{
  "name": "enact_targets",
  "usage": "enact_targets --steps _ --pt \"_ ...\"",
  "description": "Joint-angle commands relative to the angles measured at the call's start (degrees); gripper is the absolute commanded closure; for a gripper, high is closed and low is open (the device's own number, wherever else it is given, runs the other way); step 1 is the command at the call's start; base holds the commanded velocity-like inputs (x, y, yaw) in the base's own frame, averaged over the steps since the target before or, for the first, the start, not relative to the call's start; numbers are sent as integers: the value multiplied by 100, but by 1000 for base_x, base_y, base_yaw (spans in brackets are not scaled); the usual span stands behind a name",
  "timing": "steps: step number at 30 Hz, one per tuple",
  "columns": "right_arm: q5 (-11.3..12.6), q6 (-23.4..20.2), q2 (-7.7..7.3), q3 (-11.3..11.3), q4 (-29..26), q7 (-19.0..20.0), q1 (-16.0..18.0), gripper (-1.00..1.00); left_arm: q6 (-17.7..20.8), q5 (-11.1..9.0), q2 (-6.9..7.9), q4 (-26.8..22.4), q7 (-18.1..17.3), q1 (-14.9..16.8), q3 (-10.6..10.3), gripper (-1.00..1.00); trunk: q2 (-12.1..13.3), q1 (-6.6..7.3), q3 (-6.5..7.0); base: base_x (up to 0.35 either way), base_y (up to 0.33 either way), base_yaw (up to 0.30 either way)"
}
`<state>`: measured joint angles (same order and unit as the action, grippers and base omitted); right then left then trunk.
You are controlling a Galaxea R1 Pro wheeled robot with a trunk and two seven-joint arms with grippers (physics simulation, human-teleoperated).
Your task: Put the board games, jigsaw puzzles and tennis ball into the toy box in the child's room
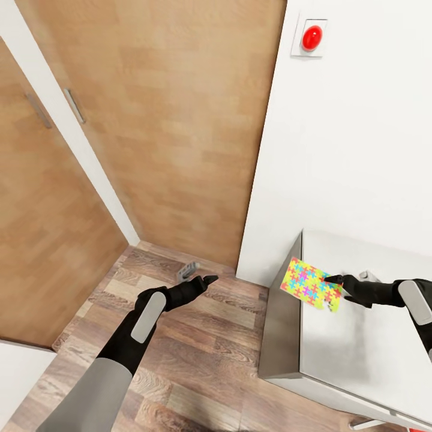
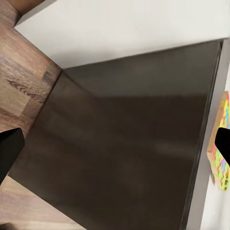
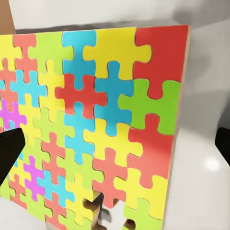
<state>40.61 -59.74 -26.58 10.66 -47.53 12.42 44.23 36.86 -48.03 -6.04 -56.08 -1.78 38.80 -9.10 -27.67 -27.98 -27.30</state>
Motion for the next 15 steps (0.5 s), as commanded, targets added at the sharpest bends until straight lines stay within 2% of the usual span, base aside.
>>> enact_targets --steps 1,5,15 --pt "-36 -26 4 17 -2 50 -2 -100 22 6 -3 1 -15 5 4 -100 -6 -44 -8 0 0 3" --pt "-36 -26 2 44 -2 50 -2 -100 22 8 -3 1 -15 5 4 -100 -6 -44 -8 0 0 2" --pt "-43 -26 -7 304 -2 24 -2 -100 22 10 -3 1 -15 5 -3 -100 -6 -44 -8 0 0 0"
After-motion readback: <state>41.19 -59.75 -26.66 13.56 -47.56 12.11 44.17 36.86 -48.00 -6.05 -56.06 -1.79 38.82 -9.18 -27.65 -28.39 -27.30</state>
